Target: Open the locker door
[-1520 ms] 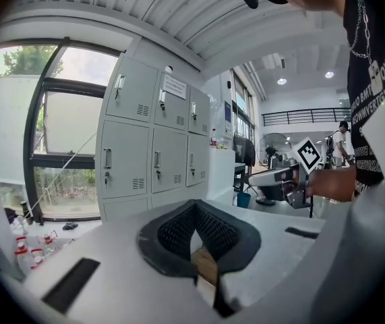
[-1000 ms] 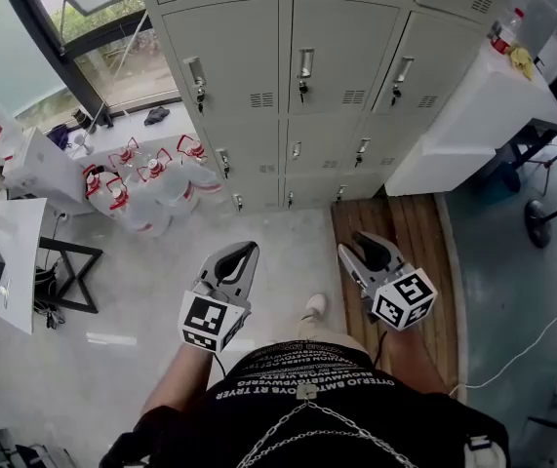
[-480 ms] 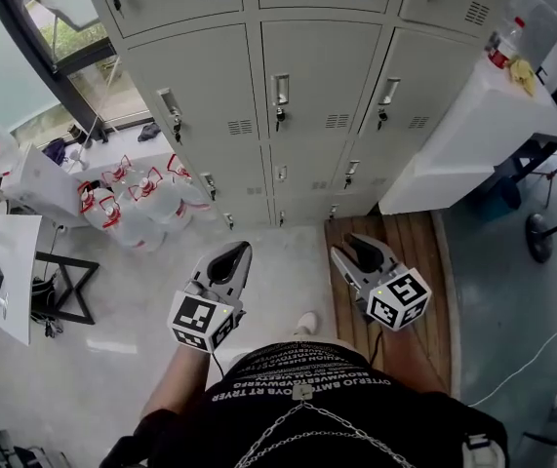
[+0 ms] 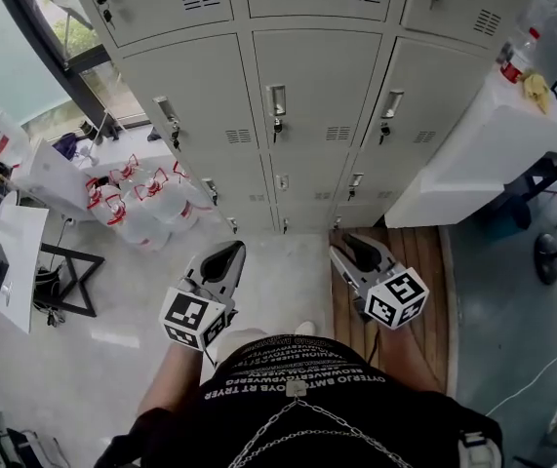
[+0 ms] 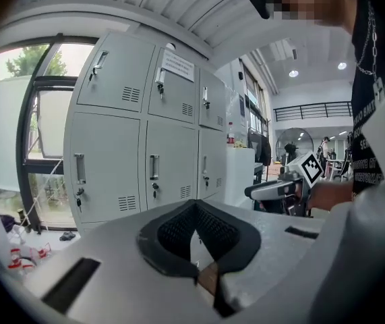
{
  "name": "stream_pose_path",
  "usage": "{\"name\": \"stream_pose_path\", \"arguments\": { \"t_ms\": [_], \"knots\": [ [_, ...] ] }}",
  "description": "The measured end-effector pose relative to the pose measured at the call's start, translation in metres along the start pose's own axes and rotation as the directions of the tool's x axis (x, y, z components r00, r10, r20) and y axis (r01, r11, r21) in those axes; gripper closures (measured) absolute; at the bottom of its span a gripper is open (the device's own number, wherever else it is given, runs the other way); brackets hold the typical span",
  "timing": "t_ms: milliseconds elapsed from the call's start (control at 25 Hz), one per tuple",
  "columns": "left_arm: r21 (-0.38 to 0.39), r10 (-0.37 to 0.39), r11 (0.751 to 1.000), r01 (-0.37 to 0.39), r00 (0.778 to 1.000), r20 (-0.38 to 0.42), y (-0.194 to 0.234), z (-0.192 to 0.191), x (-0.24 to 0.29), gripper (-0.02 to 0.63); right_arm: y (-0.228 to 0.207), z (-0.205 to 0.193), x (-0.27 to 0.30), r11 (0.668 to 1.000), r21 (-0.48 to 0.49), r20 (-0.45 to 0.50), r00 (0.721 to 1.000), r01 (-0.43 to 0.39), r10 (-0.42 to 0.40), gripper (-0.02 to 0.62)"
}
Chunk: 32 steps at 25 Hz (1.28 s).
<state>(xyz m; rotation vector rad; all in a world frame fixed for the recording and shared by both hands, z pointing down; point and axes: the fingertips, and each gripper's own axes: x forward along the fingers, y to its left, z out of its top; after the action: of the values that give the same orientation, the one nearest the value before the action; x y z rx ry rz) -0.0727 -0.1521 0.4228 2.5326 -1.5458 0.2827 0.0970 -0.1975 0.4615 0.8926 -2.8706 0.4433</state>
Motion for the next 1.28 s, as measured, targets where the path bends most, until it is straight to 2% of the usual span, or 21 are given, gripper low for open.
{"name": "stream_pose_path", "arguments": {
  "t_ms": [200, 360, 560, 960, 1280],
  "knots": [
    [-0.019, 0.036, 0.999, -0.036, 0.999, 0.002, 0.017, 0.001, 0.004, 0.606, -0.008, -0.006, 0.021, 0.999, 0.022, -0.026, 0.999, -0.03, 0.031, 0.462],
    [-0.043, 0.044, 0.998, -0.046, 0.999, -0.029, 0.037, -0.011, 0.015, 0.607, -0.015, -0.002, 0.043, 0.999, 0.01, -0.029, 0.999, -0.038, 0.039, 0.462],
    [-0.062, 0.008, 0.998, -0.009, 1.0, -0.025, 0.069, -0.009, 0.05, 0.606, -0.034, 0.009, 0.068, 1.0, 0.003, -0.031, 1.0, 0.003, -0.002, 0.462],
    [0.033, -0.103, 0.994, 0.104, 0.994, -0.031, 0.122, 0.026, 0.126, 0.606, -0.069, 0.038, 0.129, 0.998, 0.007, -0.036, 0.997, 0.069, -0.069, 0.462],
    [0.054, -0.078, 0.995, 0.078, 0.997, -0.001, 0.176, 0.034, 0.149, 0.606, -0.095, 0.06, 0.19, 0.997, -0.016, -0.042, 0.997, 0.07, -0.071, 0.462]
  ]
}}
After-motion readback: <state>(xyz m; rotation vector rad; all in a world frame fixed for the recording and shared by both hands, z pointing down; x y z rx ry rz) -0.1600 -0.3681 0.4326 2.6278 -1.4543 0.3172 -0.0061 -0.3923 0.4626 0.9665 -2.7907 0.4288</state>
